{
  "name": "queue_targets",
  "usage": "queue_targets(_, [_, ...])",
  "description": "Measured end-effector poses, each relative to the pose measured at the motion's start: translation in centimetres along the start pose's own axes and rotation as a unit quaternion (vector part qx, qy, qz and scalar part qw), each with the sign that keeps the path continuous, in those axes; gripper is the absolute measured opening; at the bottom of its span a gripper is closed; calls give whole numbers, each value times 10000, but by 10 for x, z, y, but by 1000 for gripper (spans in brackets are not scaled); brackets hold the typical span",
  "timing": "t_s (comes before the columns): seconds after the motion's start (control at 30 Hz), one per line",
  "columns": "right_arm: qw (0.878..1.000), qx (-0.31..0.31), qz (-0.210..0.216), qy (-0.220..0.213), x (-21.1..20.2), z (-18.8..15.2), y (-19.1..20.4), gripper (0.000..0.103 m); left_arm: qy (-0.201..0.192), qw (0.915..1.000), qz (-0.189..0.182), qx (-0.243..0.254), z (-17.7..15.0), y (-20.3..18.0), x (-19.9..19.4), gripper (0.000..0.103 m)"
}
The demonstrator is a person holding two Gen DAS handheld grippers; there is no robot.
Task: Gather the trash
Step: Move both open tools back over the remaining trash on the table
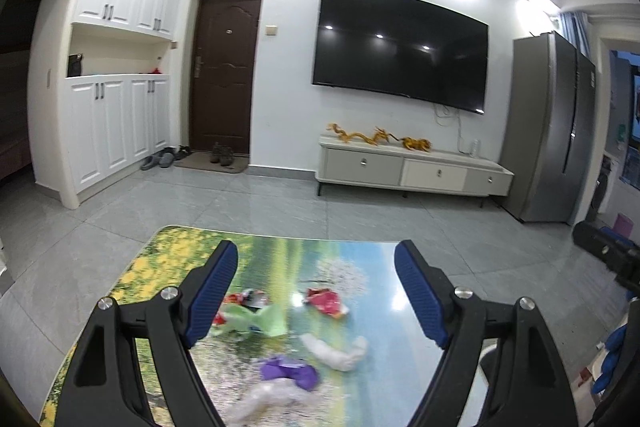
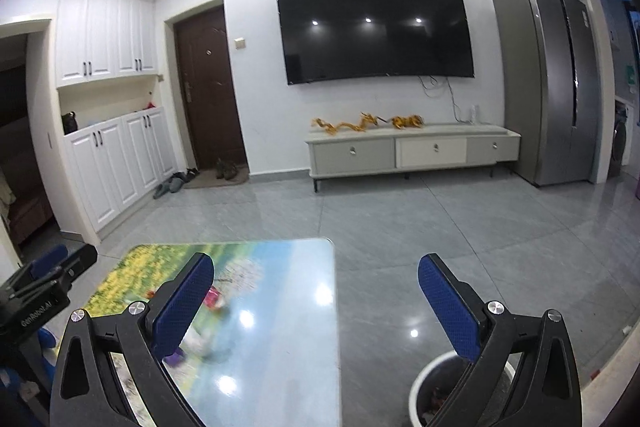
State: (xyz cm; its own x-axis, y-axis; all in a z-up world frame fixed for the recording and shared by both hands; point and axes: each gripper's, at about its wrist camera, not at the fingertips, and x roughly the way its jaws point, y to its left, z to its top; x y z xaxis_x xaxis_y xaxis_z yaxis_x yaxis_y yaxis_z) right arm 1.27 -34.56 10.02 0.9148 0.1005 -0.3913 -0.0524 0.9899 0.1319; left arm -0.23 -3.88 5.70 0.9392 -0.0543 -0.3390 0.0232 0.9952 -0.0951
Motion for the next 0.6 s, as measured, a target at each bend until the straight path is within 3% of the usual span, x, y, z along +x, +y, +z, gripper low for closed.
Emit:
queue_targets(0.3, [9992,-140,297,-239,4,8,30,103,-115,9988,411,-242,-6,61,-7,80])
queue_targets(0.6, [9984,-305,480,12,21,1,63,103,106,9974,596,-382,-21,115,-1,80])
